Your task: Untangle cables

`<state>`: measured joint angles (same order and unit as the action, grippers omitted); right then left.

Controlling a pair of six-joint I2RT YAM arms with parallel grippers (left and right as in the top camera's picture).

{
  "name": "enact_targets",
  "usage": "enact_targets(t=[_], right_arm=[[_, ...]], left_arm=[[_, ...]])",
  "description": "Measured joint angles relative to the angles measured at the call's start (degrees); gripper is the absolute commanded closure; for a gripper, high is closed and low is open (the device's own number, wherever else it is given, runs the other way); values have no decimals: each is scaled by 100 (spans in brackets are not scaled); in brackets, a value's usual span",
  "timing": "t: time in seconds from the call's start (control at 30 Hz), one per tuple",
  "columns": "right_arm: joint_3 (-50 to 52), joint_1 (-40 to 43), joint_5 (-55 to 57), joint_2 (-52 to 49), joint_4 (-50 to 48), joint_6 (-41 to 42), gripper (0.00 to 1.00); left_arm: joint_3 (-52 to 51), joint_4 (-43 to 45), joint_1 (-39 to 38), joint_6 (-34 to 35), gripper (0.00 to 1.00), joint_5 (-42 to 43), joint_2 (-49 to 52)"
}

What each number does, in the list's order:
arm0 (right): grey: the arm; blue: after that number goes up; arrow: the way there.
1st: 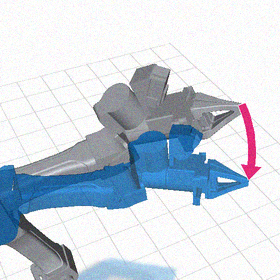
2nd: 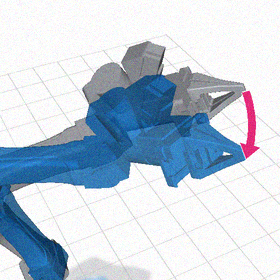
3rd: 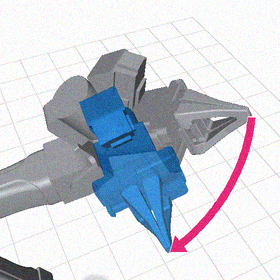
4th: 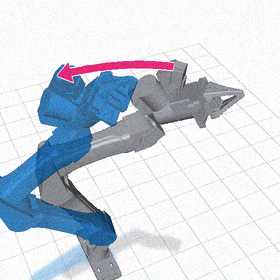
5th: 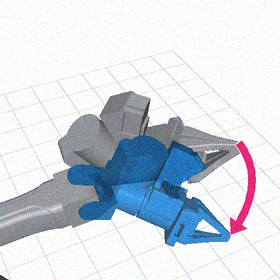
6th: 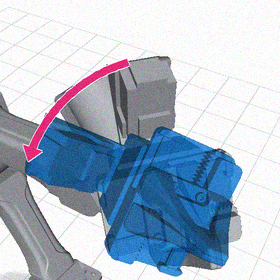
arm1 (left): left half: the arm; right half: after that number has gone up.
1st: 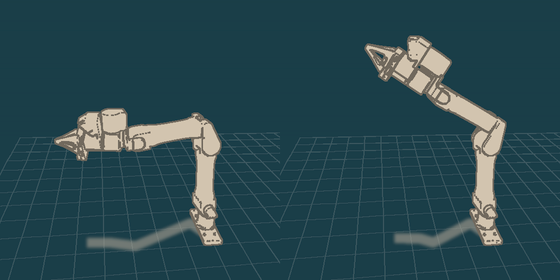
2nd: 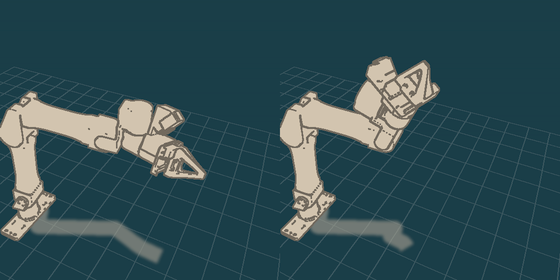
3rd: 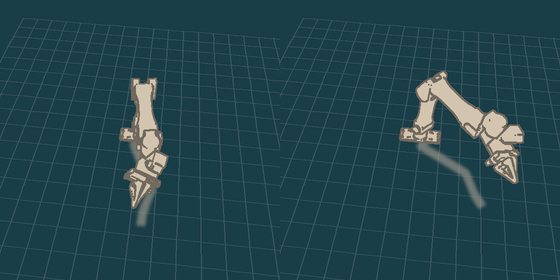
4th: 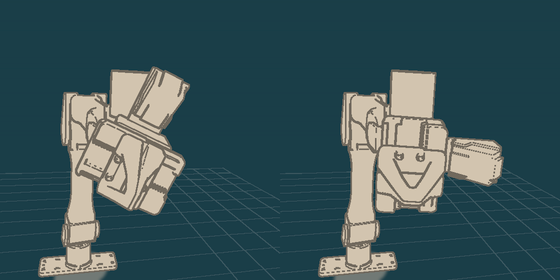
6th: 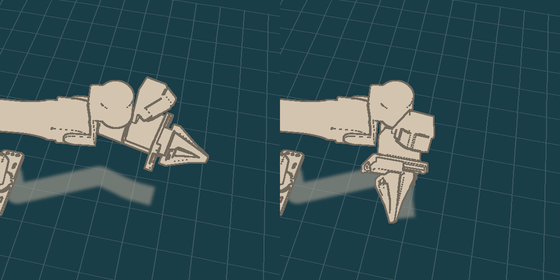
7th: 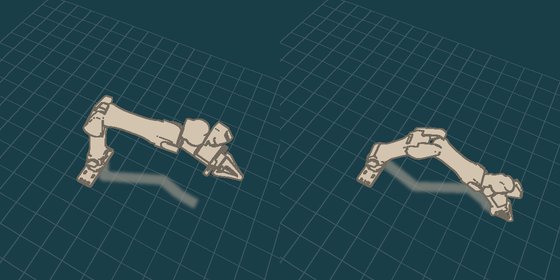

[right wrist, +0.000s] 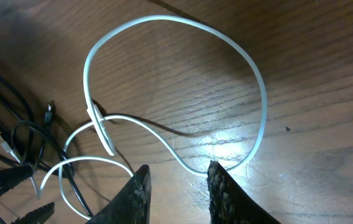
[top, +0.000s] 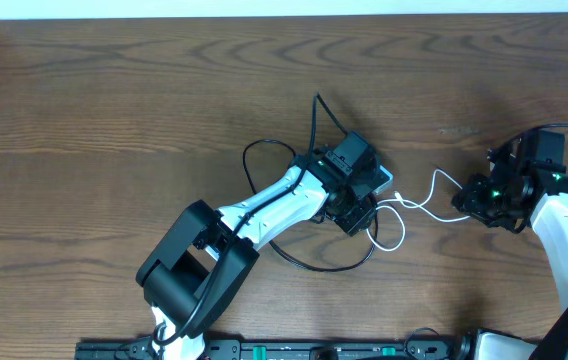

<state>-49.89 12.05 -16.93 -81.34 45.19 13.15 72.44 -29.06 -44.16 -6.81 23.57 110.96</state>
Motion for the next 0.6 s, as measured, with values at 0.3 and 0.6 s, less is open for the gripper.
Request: enact_targets(t=[0.3,0.6], right_arm=[[0,0,0,0,0,0,74],[0,0,0,0,17,0,74]], left_arm=[[0,-46,0,212,50,4,0],[-57,-39,-61,238,75,7,0]])
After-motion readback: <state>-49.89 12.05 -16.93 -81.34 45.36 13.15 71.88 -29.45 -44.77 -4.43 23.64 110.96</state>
